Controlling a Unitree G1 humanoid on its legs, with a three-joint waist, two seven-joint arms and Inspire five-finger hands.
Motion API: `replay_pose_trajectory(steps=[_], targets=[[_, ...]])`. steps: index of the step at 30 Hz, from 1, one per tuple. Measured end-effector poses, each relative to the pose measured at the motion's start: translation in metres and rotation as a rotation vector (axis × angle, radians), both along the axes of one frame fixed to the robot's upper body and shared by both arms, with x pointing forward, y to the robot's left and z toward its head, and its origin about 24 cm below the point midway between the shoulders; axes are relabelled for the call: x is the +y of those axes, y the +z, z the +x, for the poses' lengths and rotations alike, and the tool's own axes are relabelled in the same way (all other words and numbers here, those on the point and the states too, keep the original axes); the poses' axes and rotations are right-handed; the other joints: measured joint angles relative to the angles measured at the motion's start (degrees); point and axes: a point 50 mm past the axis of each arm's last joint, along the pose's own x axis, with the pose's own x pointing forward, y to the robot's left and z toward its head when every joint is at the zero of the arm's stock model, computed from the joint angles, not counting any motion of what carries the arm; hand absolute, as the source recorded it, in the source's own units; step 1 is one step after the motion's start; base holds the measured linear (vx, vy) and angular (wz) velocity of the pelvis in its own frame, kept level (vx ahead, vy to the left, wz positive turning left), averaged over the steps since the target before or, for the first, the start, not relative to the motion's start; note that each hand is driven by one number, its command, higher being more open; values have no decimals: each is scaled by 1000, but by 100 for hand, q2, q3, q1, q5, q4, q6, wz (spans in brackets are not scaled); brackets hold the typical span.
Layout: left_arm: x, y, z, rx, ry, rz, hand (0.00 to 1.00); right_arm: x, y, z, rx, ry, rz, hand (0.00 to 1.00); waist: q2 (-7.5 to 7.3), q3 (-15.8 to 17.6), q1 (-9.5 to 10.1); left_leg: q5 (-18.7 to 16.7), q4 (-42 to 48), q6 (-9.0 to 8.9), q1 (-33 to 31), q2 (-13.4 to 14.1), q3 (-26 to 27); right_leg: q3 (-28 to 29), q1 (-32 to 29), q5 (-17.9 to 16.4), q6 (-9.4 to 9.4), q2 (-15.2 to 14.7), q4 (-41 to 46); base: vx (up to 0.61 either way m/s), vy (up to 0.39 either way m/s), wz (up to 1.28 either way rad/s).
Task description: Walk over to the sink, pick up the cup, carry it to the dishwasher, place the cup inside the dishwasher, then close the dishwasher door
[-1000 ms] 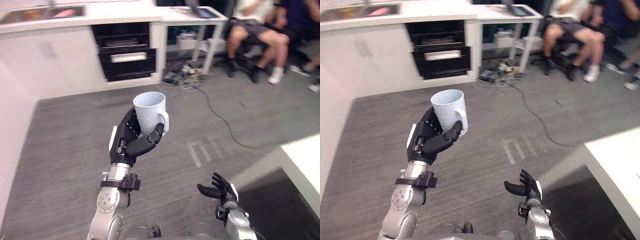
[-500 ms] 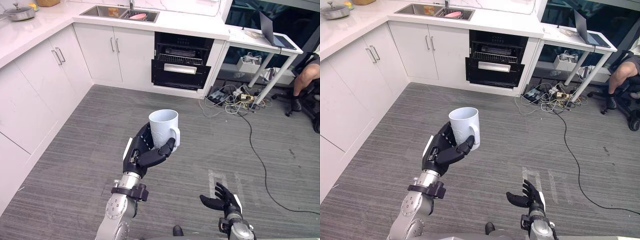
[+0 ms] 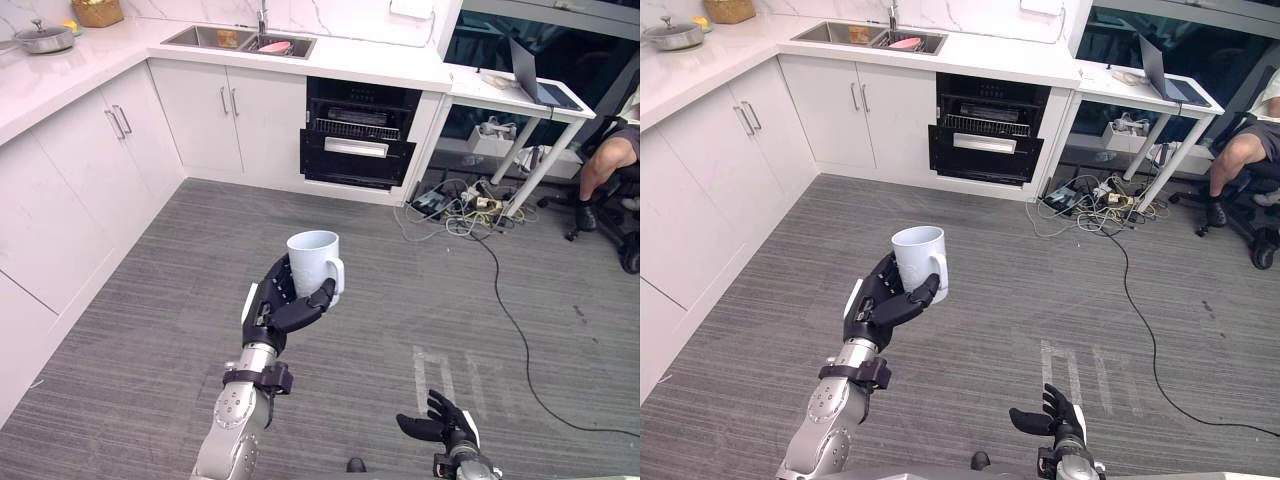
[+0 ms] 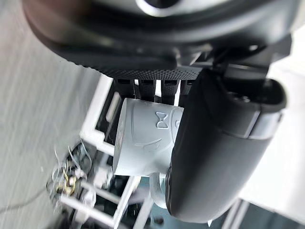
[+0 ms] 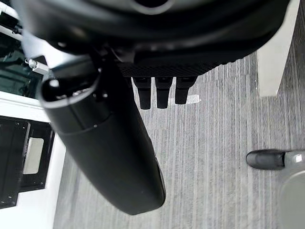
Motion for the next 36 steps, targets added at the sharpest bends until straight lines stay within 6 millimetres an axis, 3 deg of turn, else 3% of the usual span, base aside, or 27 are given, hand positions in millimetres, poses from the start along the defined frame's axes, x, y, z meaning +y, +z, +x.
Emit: replay_pose_trajectory(steps=[3,6,7,8,10,12,14,15,17,18,19,20,21,22,23,24,25,26,27,29,30,32,34,35,36], targets=[[3,3,1,-10,34,-5,30,-2,9,21,-58,25,-39,90,0,116,121,-227,385,15,-232,89,9,-39,-204,-232,-23,23,316,-1,11,4],[7,13,-1,-45,76,-24,30,-3,26,44,-159,31,-68,90,-38,279,222,-605,911,141,-378,-26,-42,-241,-789,-1039,136,-293,1818,37,124,15],[9,16,-3,-58,87,-26,30,-3,30,49,-185,34,-77,90,-82,307,222,-783,1093,218,-371,-195,-126,-322,-973,-1339,186,-523,2541,159,182,37],[10,19,-3,-69,94,-30,30,-3,33,54,-205,37,-82,90,-80,373,233,-917,1134,440,-263,-326,-214,-369,-1264,-1434,131,-716,3427,191,177,41],[13,23,-3,-87,111,-25,30,4,34,57,-212,60,-73,90,-57,484,196,-1030,1086,589,-3,-429,-399,-273,-1684,-1528,81,-764,4455,207,106,52],[16,24,-4,-89,127,-16,30,14,36,61,-235,76,-52,90,-17,507,228,-1100,876,593,224,-462,-540,-335,-1963,-1690,88,-641,4368,318,53,41],[14,24,-3,-89,113,-12,30,19,44,68,-280,93,-44,90,19,533,138,-1153,530,606,521,-458,-782,-531,-2311,-1631,108,-432,3632,415,0,51],[11,24,-2,-90,100,-12,30,18,47,71,-298,91,-49,90,52,555,100,-1114,339,531,685,-433,-909,-583,-2442,-1432,114,-304,3092,633,-44,82],[5,24,1,-94,73,-17,30,14,57,77,-344,93,-70,90,99,608,-103,-1148,-123,371,1175,-344,-1274,-510,-2529,-385,85,1,1654,715,-105,99],[1,27,4,-106,57,-17,30,12,64,81,-376,98,-82,90,126,620,-196,-1274,-155,106,1379,-263,-1421,-327,-2542,404,-99,162,1311,725,-151,88],[-2,27,5,-110,47,-16,30,10,67,82,-387,100,-89,90,196,608,-225,-1337,-134,-10,1447,-188,-1474,-223,-2487,832,-178,216,1320,854,-154,51],[-9,27,11,-107,32,-32,30,5,72,88,-408,106,-108,90,546,648,-144,-1280,56,-236,1459,105,-1490,-404,-2463,546,-173,383,1660,703,-129,35],[-13,25,15,-93,20,-35,30,5,74,92,-418,110,-107,90,563,675,-188,-847,447,-610,1452,94,-1467,-480,-2475,12,-152,258,2322,692,-139,37],[-16,21,16,-77,20,-41,30,5,74,91,-416,113,-109,90,523,722,-279,-532,753,-643,1463,25,-1458,-680,-2505,-311,-186,147,2881,661,-231,71],[-20,13,12,-37,26,-67,30,3,73,84,-413,119,-116,90,653,664,-332,49,1841,-600,1282,155,-1171,-963,-2194,-722,-311,164,2981,538,-278,66],[-22,12,8,-39,21,-77,30,5,73,75,-418,111,-113,90,681,682,-277,942,3380,-368,785,569,-648,-1152,-1531,-832,-491,303,2319,497,-280,32],[-23,12,6,-39,23,-89,30,5,74,73,-422,113,-116,90,844,653,-178,906,4063,-195,463,914,-430,-1092,-1303,-908,-606,505,2174,526,-216,-15],[-24,13,6,-45,9,-92,30,7,75,73,-430,101,-110,90,953,664,-59,519,5095,117,-177,1369,-116,-1007,-823,-987,-649,739,1810,499,-118,-33],[-24,13,6,-44,5,-87,30,10,74,73,-432,93,-97,90,891,701,-22,365,5381,196,-487,1437,-49,-972,-564,-1023,-660,752,1621,679,-115,-15],[-21,11,4,-37,-4,-67,30,16,74,74,-439,85,-80,90,549,869,87,-236,5261,233,-1502,1343,219,-775,363,-1016,-643,596,996,732,-79,-14],[-21,10,4,-34,-5,-67,30,16,75,75,-441,82,-81,90,499,897,135,-350,4926,194,-1690,1249,273,-702,538,-1017,-642,517,882,749,25,-41],[-21,10,4,-32,-10,-66,30,10,77,78,-449,65,-91,90,386,962,222,-396,3146,79,-2118,733,248,-478,1003,-1105,-548,203,659,604,127,-49],[-21,10,3,-34,-12,-67,30,2,77,77,-443,62,-114,90,410,947,263,190,1303,-143,-2165,234,-272,-252,1378,-1418,-287,-51,651,548,214,-63],[-21,11,1,-38,-12,-70,30,-1,74,75,-428,72,-124,90,518,867,275,1319,698,-89,-2019,136,-482,-18,1616,-1735,-97,-103,677,739,374,-68],[-17,13,3,-45,-7,-56,30,5,66,73,-392,67,-102,90,262,783,218,1152,1139,359,-2059,-66,-332,167,1672,-1912,-8,-438,880,738,373,-48]])
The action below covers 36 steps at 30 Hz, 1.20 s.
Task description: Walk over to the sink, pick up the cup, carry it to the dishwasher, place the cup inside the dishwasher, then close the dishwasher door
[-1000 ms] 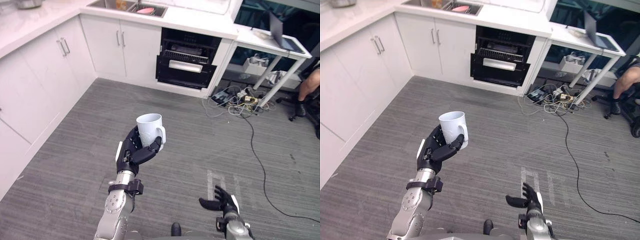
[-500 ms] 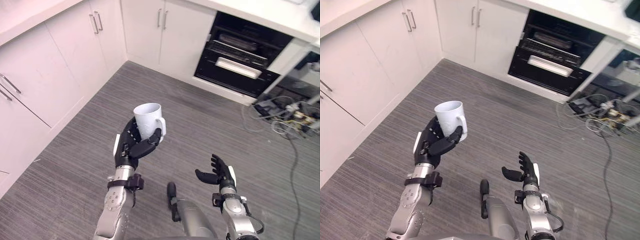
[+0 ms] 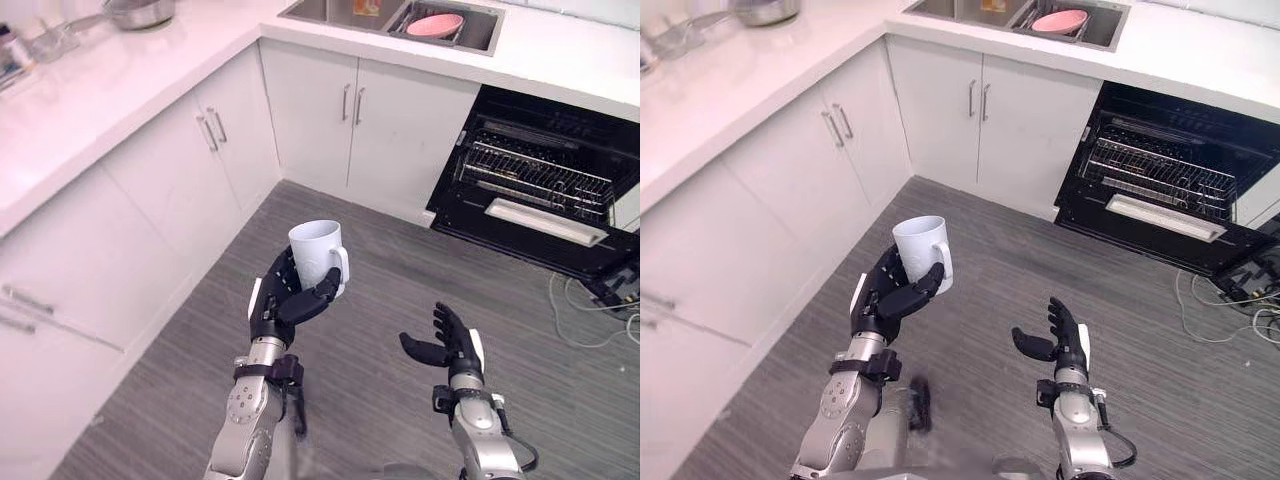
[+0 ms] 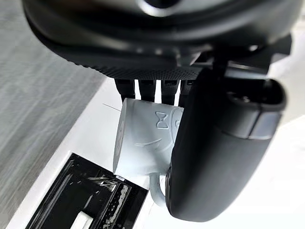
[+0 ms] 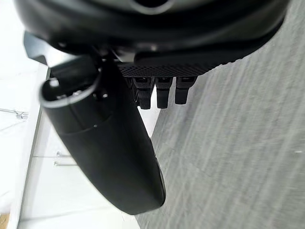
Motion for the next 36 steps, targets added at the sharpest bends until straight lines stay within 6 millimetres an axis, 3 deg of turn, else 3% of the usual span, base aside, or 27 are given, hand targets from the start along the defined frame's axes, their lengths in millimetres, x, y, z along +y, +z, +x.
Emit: replay_pose_trajectory(steps=[2,3,4,5,6,7,8,9,12,13,15,16,17,18,20,21,23,24,26,28,29,30,31,32,33,36], targets=[[-2,4,2,-16,-8,-1,30,1,-2,-1,9,4,2,90,-40,-21,8,-506,524,95,-98,-28,125,279,-176,4,8,-126,480,650,322,-29],[-1,3,2,-14,-9,2,30,2,-2,-2,11,6,5,90,-59,-26,16,-898,748,160,-3,-41,280,496,-391,12,33,-213,1149,563,275,-50],[-1,3,1,-11,-8,6,30,2,-2,-2,11,7,7,90,-85,-12,42,-1069,808,170,128,-49,395,610,-596,42,165,-275,1698,523,265,-75],[3,1,0,-3,-10,26,30,6,-3,0,11,14,18,90,-167,11,52,-1380,824,190,483,-103,612,803,-1126,302,805,-420,3090,496,236,-74],[7,-2,-1,9,-19,57,30,12,-6,0,22,23,34,90,-218,19,-4,-1635,820,224,876,-163,725,792,-1650,466,1144,-465,4478,480,212,-61],[8,-2,-2,14,-22,65,30,14,-8,-1,30,27,40,90,-221,14,-50,-1743,789,243,1072,-170,756,664,-1881,445,1098,-468,4973,483,162,-40],[8,-3,-3,16,-20,83,30,17,-11,-3,48,46,44,90,-230,0,-88,-1914,566,275,1497,-181,876,296,-2357,267,691,-517,5490,586,141,-52],[8,-3,-3,14,-19,87,30,24,-12,-3,53,83,42,90,-227,-17,-87,-1990,114,252,1999,-201,1015,-194,-2945,41,296,-522,5403,494,110,-52],[5,-3,-3,10,-40,93,30,32,-12,-2,56,137,33,90,-237,-41,-213,-1987,-412,90,2557,-217,1115,-881,-3571,-142,14,-416,4559,518,49,-27],[2,-3,-3,10,-51,92,30,33,-11,-1,52,147,33,90,-233,-45,-266,-2032,-687,13,2869,-221,1183,-1301,-3791,-123,-31,-340,3786,558,33,-27],[0,-3,-4,10,-62,91,30,33,-10,0,47,153,27,90,-217,-128,-264,-2158,-968,-216,3266,-227,1334,-2058,-3968,255,-349,-111,2486,634,29,-40],[0,-4,-4,13,-62,106,30,33,-10,-1,46,158,23,90,-322,-256,-281,-2320,-850,-474,3521,-272,1390,-2245,-3980,1169,-915,149,1709,701,8,-18],[-1,-7,-4,23,-65,107,30,30,-10,-3,49,156,15,90,-270,-302,-382,-2411,-620,-551,3571,-221,1288,-2153,-3870,1528,-1175,192,1717,742,-12,-18],[-5,-13,-3,52,-65,94,30,23,-9,-3,58,158,-8,90,44,-426,-418,-2463,-85,-553,3465,92,1219,-2311,-3755,1365,-1238,407,1840,746,-27,-21],[-6,-17,0,70,-53,83,30,18,5,2,-3,166,-28,90,237,-395,-371,-1726,2186,-620,2932,662,1002,-2062,-3078,1008,-1172,823,1610,777,-19,-82],[-6,-21,-2,88,-52,86,30,20,19,4,-68,167,-29,90,256,-388,-286,-1636,3462,-618,2592,972,894,-1744,-2375,972,-1144,1111,1136,737,28,-98],[-6,-23,-4,91,-61,108,30,22,33,10,-151,168,-32,90,182,-423,-257,-1707,4014,-493,2148,1075,841,-1431,-1837,971,-1142,1151,714,598,70,-92],[-7,-22,-4,87,-67,100,30,24,46,18,-224,173,-35,90,173,-433,-237,-1822,3961,-345,1638,1162,809,-1107,-1492,973,-1130,1110,459,482,137,-87],[-7,-22,-4,89,-63,97,30,25,53,25,-262,174,-33,90,159,-423,-206,-1916,3472,-301,1210,1088,618,-804,-1240,974,-955,977,300,441,202,-89],[-7,-23,-5,91,-61,96,30,27,56,28,-274,177,-30,90,136,-406,-109,-1922,2048,-382,891,649,-20,-330,-1057,838,-697,692,294,357,306,-100],[-7,-23,-5,92,-60,95,30,26,56,28,-274,176,-31,90,136,-405,-76,-1865,1545,-466,856,497,-287,-192,-1034,779,-593,616,311,327,356,-96],[-7,-22,-4,90,-50,89,30,26,56,29,-276,175,-35,90,223,-428,-74,-1592,450,-626,885,296,-860,47,-1054,608,-339,529,435,241,308,-96],[-6,-21,-4,88,-35,80,30,25,57,29,-279,179,-40,90,380,-451,-73,-952,-77,-904,1009,306,-1103,236,-1104,391,-186,572,627,366,464,-112],[0,-23,-4,97,-9,84,30,31,54,27,-269,180,-19,90,296,-454,-77,-780,-20,-714,1149,167,-1000,484,-1098,238,-91,437,804,356,431,-86],[6,-21,-1,88,20,92,30,36,58,28,-287,190,-9,90,154,-446,-147,-914,103,-593,1141,27,-830,636,-1132,124,50,246,848,355,397,-69],[15,-22,-4,99,60,108,30,49,71,33,-349,245,5,90,81,-439,-53,-1244,605,-293,1157,-21,-495,1205,-1242,116,169,79,838,265,261,-100]])
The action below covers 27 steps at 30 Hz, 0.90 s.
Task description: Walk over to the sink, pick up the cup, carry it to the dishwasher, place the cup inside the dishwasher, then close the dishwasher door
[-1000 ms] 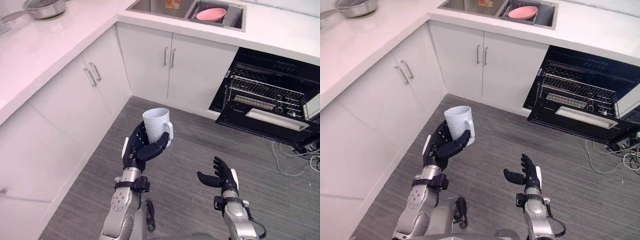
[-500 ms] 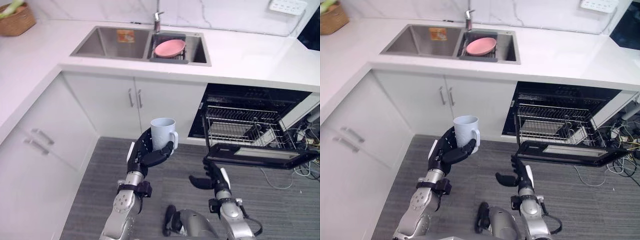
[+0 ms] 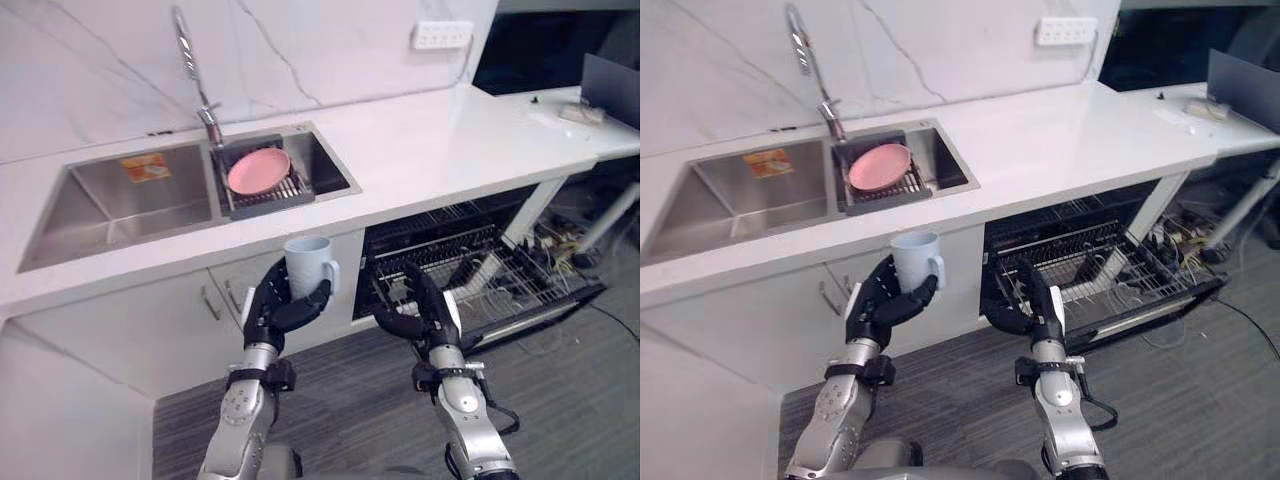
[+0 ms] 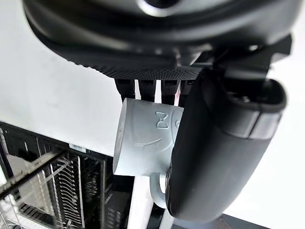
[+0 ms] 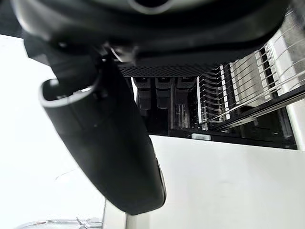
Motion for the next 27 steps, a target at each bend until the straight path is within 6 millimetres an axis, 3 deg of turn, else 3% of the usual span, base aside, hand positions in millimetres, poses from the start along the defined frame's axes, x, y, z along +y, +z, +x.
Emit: replay_pose_trajectory(steps=[2,4,6,8,9,10,11,12,13,14,17,19,21,24,26,27], targets=[[2,-1,-2,5,6,7,30,6,7,2,-33,25,8,90,-1,-6,0,-144,-31,46,95,-8,135,130,-119,15,27,-44,136,136,121,-91],[3,-1,-3,5,9,21,30,14,15,9,-74,53,24,90,-30,11,27,-310,-310,95,405,53,600,-29,-691,33,85,-90,979,120,149,-143],[3,-2,-4,10,11,23,30,19,19,12,-90,69,29,90,-55,11,31,-318,-567,232,805,71,1117,-846,-1014,123,152,-401,1555,75,140,-144],[8,2,-3,-6,38,27,30,27,22,15,-105,112,35,90,-78,-34,-32,-316,-912,311,1236,91,1553,-2284,-1023,145,-19,-801,1594,55,55,-119],[10,4,-2,-19,47,27,30,29,24,16,-114,125,37,90,-92,-46,-47,-316,-962,311,1268,124,1658,-2506,-1053,111,-91,-830,1562,47,-21,-112],[13,9,2,-46,68,29,30,34,28,19,-130,155,38,90,-89,-45,-52,-317,-993,311,1292,243,1859,-2880,-1186,-14,-276,-820,1479,26,-63,-78],[15,10,4,-53,76,32,30,35,28,19,-132,163,42,90,-88,-44,-66,-317,-988,306,1291,300,1905,-3014,-1236,-11,-303,-803,1372,42,-119,-72],[19,11,6,-58,99,39,30,36,28,18,-128,175,48,90,-84,-65,-134,-364,-895,152,1297,364,1913,-3111,-1171,386,-167,-656,927,35,-89,-29],[19,11,6,-57,103,35,30,35,27,18,-127,177,45,90,-51,-69,-153,-374,-899,135,1295,402,1859,-3111,-1144,413,-188,-590,866,108,-149,-34],[17,11,6,-57,107,22,30,31,26,18,-119,185,53,90,60,-94,-165,-394,-930,-3,1312,563,1719,-3086,-993,496,-265,-330,580,115,-138,-29],[15,11,8,-58,104,18,30,23,26,12,-114,169,94,90,94,-108,-191,-377,-851,-112,1366,864,1701,-3066,-727,622,-372,76,47,101,-134,-23],[16,8,11,-44,109,23,30,22,28,10,-117,171,134,90,139,-80,-195,-357,-315,-137,1229,1048,1619,-3022,-525,680,-409,226,-194,86,-99,-23],[22,2,13,-16,140,32,30,24,34,8,-134,206,209,90,244,-2,-184,-78,895,-206,872,1263,1279,-2828,-108,766,-464,369,-543,110,-39,-40],[27,7,19,-39,167,37,30,27,48,7,-197,236,283,90,233,-13,-151,-394,492,-333,458,900,751,-2601,-40,845,-414,219,-735,126,23,-41],[27,12,23,-59,170,40,30,27,50,8,-206,248,322,90,199,8,-80,-404,-191,-346,377,592,483,-2410,-22,878,-359,76,-747,138,107,-48],[27,14,26,-68,171,38,30,27,50,7,-201,259,345,90,243,-16,-49,-174,-868,-354,424,454,285,-2306,-20,903,-312,51,-752,132,149,-57]])
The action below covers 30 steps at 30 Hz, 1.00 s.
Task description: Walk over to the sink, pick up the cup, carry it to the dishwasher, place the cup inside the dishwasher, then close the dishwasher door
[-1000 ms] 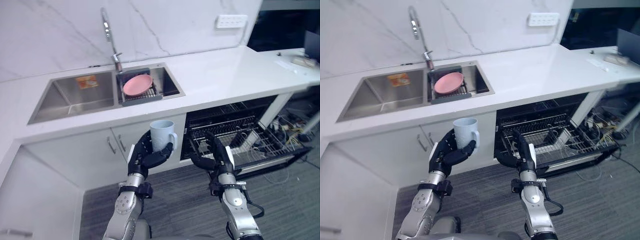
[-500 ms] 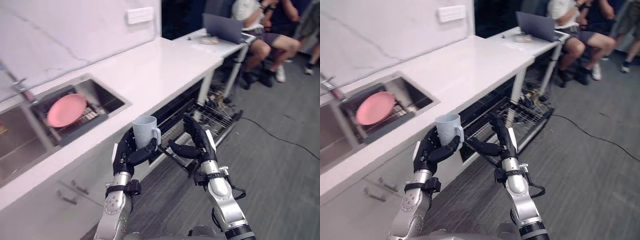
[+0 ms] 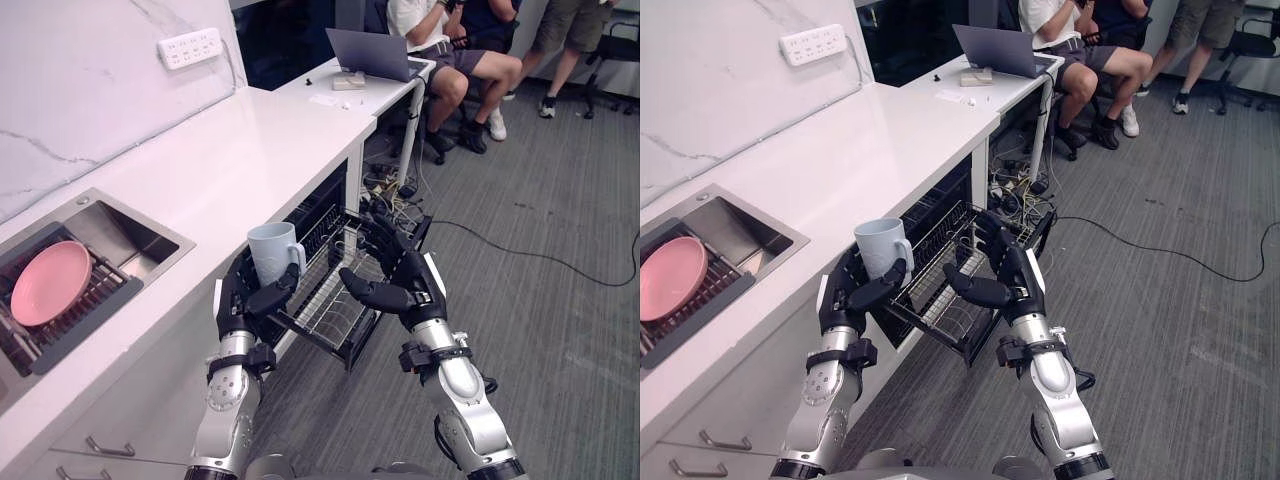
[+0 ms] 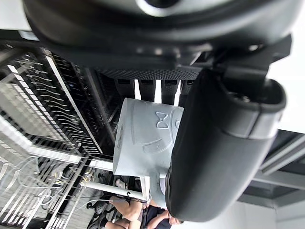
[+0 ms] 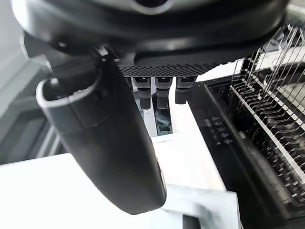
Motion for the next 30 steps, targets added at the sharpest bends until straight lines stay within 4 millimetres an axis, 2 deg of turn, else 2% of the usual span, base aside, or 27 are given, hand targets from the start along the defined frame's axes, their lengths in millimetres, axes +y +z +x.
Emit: replay_pose_trajectory(steps=[1,2,5,9,13,17,21,24,30], targets=[[0,1,1,-6,1,0,30,0,0,0,0,8,1,90,60,-13,1,374,-371,24,44,-20,-64,51,21,2,37,40,-3,141,191,-57],[1,3,4,-11,-1,12,30,2,-3,-1,19,19,31,90,-35,-9,31,735,-473,-28,191,-67,-20,182,130,9,163,-24,-59,128,154,-33],[3,3,7,-12,-9,29,30,10,0,-2,9,69,79,90,-219,-95,-34,796,-710,60,361,-310,87,253,186,59,242,-256,-176,144,188,-13],[1,2,7,-9,-15,28,30,20,3,-1,-3,105,119,90,-241,-109,33,861,-1075,165,642,-492,261,412,232,98,304,-387,-283,28,83,-15],[-3,-1,3,1,-37,26,30,27,5,0,-9,126,124,90,-268,-128,23,900,-1279,229,636,-511,277,438,199,153,390,-374,-459,-20,-14,-10],[-23,-3,-3,5,-130,7,30,28,9,3,-21,105,110,90,-286,-141,26,972,-1422,235,633,-512,269,428,148,167,397,-326,-488,-18,-34,1],[-40,9,-6,-50,-213,-19,30,28,10,7,-30,73,67,90,-338,-189,24,1112,-1658,208,668,-521,214,382,128,178,385,-307,-502,10,-37,7],[-45,15,-7,-82,-243,-6,30,29,9,9,-25,55,46,90,-344,-242,31,1250,-1909,208,770,-558,169,341,141,185,377,-318,-502,6,-17,10],[-48,14,-9,-76,-260,-3,30,34,10,16,-31,38,25,90,-351,-251,39,1558,-2395,251,942,-629,88,257,143,217,379,-349,-502,-40,0,9]])
